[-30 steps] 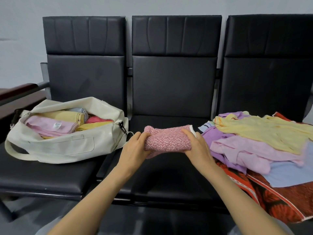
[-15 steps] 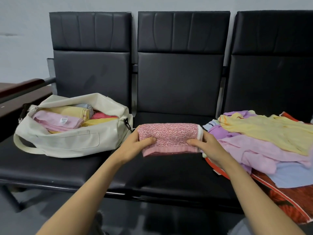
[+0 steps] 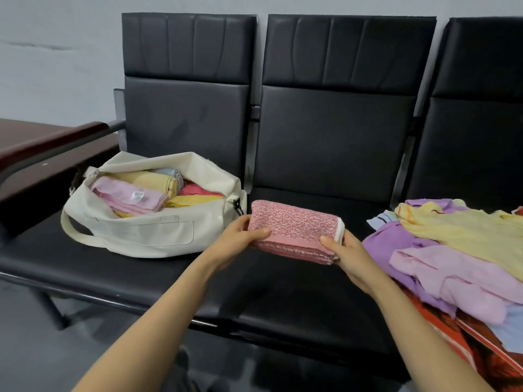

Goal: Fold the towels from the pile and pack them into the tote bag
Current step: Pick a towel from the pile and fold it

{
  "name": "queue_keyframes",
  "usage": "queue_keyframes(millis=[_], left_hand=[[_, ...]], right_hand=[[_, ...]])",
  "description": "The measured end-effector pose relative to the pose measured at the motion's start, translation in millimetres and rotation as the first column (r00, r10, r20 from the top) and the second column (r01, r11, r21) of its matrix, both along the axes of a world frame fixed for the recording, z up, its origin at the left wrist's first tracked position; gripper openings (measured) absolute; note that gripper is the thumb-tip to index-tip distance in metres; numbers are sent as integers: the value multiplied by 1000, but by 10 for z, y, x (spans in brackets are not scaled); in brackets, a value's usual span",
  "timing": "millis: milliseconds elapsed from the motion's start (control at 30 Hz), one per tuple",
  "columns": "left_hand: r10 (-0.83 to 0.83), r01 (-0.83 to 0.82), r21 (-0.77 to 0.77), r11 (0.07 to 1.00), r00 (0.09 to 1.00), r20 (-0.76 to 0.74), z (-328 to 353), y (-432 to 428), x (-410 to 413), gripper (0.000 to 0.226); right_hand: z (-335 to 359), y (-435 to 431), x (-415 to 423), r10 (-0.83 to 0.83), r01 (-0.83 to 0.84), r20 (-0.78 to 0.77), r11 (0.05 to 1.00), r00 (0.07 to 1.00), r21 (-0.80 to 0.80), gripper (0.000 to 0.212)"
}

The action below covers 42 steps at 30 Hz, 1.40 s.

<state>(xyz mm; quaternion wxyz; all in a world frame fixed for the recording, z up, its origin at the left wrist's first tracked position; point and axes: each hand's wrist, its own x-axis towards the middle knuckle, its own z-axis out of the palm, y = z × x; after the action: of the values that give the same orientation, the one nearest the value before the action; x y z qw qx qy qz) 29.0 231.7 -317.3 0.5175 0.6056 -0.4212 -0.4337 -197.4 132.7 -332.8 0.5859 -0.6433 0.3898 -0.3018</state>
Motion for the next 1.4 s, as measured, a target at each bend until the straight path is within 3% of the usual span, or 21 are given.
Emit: queue_keyframes(millis=[100,267,467,600,767,833,933,1000,1167,1300,1400], left_hand=[[160,-160,-30,987,987,-9,87,-134,235,35],[357,-347,-107,932,929,100,412,-260,1049,38],[617,-585,-199,786,760,202,513,-346,1968,33],[616,-610,-169,774,665,422,317,-386,2257,26],[548,-606,-57,793,670,501,50,-339,2412,36],[546,-611,-43,791,672,501,9,-348,2442,35],[548,-614,-39,789,672,498,17,-387,2477,32],[562,-618,-56,785,671,484,35,-417,2488,26],[578,-641,-27,767,672,463,22,-498,2442,24],[569,-652,-43,757,625,535,18,-523,2407,31],[516,-626,-81,776,555,652,-29,-519,2423,37]], right_hand=[[91,-105,367,-29,28,-40,999,999,-17,50],[530,-400,1300,45,-50,-88,997,995,-52,48],[646,-601,2572,128,-152,-200,983,971,-108,47],[556,-691,3060,172,-276,-454,945,874,-176,27],[483,-625,3207,225,-431,-673,889,704,-154,20],[503,-619,3221,229,-443,-709,887,667,-130,29],[545,-623,3235,226,-448,-734,886,640,-119,68],[551,-594,3245,226,-473,-753,872,618,-126,74],[346,-446,3270,75,-401,-676,850,733,-341,45],[192,-366,3218,-20,-392,-605,744,796,-541,53],[111,-324,3153,-72,-386,-562,654,824,-650,40]])
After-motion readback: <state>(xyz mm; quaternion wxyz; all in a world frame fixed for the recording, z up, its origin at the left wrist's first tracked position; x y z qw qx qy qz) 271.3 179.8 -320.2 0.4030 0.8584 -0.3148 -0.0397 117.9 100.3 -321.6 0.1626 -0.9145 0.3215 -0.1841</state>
